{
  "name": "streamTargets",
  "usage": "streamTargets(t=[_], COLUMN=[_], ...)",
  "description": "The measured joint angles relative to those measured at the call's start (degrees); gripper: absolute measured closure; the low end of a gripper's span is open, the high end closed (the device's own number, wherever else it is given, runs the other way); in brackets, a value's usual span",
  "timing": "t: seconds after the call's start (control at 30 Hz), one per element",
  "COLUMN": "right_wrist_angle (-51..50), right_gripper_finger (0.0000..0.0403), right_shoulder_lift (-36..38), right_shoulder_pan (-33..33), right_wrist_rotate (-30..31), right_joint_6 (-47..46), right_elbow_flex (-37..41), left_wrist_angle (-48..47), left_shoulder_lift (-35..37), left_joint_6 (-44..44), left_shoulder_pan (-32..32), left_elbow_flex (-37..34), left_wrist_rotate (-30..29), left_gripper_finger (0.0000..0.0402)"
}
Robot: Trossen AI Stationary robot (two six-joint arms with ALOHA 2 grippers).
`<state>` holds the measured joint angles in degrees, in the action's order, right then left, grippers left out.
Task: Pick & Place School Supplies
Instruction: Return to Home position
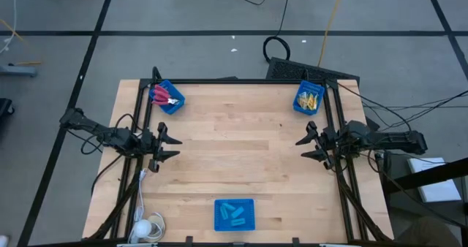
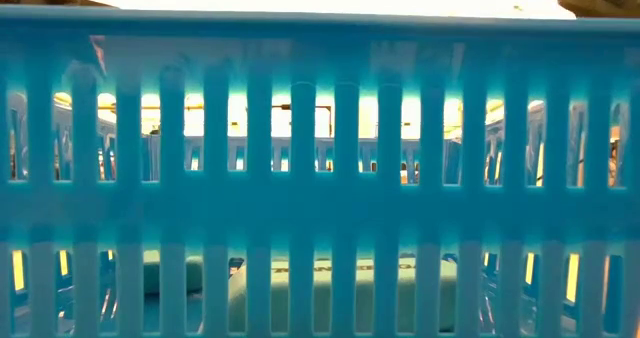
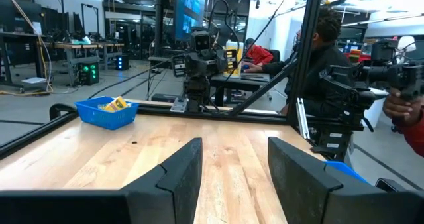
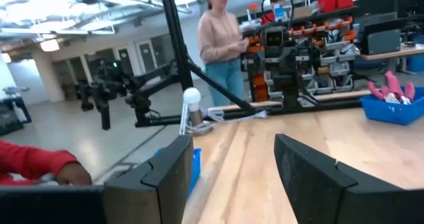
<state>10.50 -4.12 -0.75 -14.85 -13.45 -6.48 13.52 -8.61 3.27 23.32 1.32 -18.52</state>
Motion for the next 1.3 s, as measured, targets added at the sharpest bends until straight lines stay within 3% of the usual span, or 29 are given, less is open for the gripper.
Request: streamTargets(t=[0.23,0.53,1.3], right_wrist_angle=[-5.32,-5.14,-7.57], right_gripper_finger=[0.0201,0.02,0.0197], right_shoulder_lift=[3.62,3.91,3.91], right_shoulder_pan=[0.0,0.0,0.02], right_wrist_rotate=[3.95,10.57,13.59], right_joint_6=[2.49,3.91,7.76], right_elbow_flex=[0.03,2.71,4.44], left_wrist_angle=[0.0,0.0,0.0], left_shoulder_lift=[0.0,-0.01,-0.01], left_joint_6=[0.0,0.01,0.0], left_shoulder_pan=[0.0,-0.01,0.0], left_elbow_flex=[0.0,0.01,0.02], left_wrist_rotate=[0.0,0.0,0.0], left_gripper_finger=[0.0229,0.0229,0.0229])
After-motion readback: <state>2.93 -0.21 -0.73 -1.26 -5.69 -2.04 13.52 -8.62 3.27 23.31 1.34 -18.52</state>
